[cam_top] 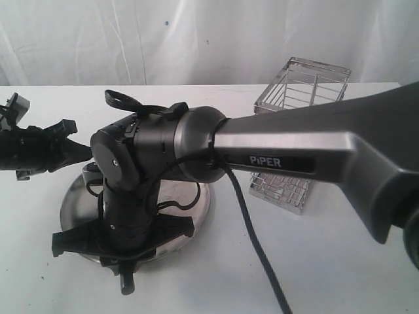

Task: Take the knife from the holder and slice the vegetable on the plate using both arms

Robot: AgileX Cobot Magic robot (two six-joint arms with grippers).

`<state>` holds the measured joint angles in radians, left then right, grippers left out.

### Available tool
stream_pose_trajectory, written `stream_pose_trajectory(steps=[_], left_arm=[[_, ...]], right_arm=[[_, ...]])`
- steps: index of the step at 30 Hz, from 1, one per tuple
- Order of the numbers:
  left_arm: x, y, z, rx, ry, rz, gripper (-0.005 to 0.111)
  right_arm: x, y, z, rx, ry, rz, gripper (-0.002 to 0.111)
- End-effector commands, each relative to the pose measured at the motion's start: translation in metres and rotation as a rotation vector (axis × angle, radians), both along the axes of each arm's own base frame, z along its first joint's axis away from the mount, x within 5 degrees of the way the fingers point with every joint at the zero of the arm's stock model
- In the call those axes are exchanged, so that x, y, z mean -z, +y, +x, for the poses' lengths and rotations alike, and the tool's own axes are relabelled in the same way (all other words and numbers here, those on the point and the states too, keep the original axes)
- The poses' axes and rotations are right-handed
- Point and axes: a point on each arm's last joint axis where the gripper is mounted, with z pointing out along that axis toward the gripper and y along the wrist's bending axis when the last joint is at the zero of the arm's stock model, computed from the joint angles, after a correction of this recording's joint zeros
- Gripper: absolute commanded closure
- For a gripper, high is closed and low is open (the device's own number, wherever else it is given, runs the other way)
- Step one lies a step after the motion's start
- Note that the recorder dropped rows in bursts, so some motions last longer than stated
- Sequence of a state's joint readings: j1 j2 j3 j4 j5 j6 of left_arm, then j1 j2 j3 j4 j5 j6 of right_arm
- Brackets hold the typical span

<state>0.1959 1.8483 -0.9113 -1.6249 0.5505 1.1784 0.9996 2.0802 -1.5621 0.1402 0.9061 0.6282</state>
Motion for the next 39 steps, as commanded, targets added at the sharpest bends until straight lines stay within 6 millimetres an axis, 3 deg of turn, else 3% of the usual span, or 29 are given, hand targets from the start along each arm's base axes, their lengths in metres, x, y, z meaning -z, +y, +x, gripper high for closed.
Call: stream_pose_trajectory(steps=[1,5,11,17,33,39], left_arm=[[-0.006,-0.007,-0.003,0.065,-0.031,-0.066,0.106],[-0.022,-0.018,-0.005,0.196,-0.192,-0.17,0.106],[-0.023,-0.027,-0.006,0.227,-0.199,-0.184,0.106],[-0.015,-0.047,-0.006,0.263,-0.167,-0.171,0.106],[0.017,-0.045,-0.001,0.229,-0.062,-0.194,0.106],[0.019,-0.046,-0.001,0.231,-0.059,-0.221,0.106]], right_arm=[[-0.004,0.0,0.002,-0.001,-0.022,0.008,0.108],[-0.004,-0.001,0.004,0.001,-0.027,0.002,0.108],[0.002,-0.002,0.005,-0.006,-0.022,-0.028,0.108],[0.003,-0.002,0.005,-0.008,-0.024,-0.034,0.108],[0.005,-0.002,0.006,0.003,-0.035,-0.04,0.108],[0.005,-0.002,0.006,0.004,-0.033,-0.039,0.108]])
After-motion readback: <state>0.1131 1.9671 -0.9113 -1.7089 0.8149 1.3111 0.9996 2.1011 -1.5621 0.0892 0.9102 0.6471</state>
